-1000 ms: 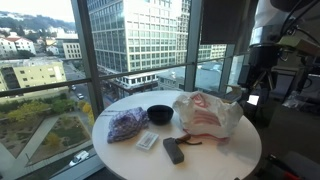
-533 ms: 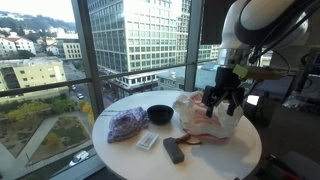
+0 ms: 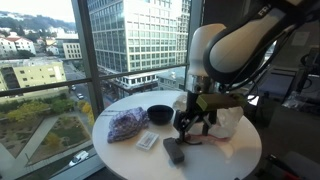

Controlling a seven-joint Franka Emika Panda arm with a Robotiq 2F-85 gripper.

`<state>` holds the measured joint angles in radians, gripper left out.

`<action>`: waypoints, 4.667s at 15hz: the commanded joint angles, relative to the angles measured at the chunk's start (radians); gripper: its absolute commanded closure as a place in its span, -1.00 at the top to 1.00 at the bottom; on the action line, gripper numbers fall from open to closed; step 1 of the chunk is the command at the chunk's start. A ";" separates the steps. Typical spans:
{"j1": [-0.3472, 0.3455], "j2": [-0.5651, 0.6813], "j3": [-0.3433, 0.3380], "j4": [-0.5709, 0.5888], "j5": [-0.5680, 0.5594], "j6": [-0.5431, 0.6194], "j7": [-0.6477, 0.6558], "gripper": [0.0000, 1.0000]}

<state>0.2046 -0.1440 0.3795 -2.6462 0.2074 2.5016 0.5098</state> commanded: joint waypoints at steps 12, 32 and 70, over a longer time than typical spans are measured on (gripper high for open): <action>0.095 0.209 -0.023 0.090 -0.150 0.135 0.109 1.00; 0.382 0.681 -0.445 0.372 -0.368 0.371 0.214 1.00; -0.110 0.208 -0.427 0.300 -0.080 -0.136 0.093 -0.37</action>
<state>0.1416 0.0388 -0.0729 -2.3548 0.1242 2.3913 0.5746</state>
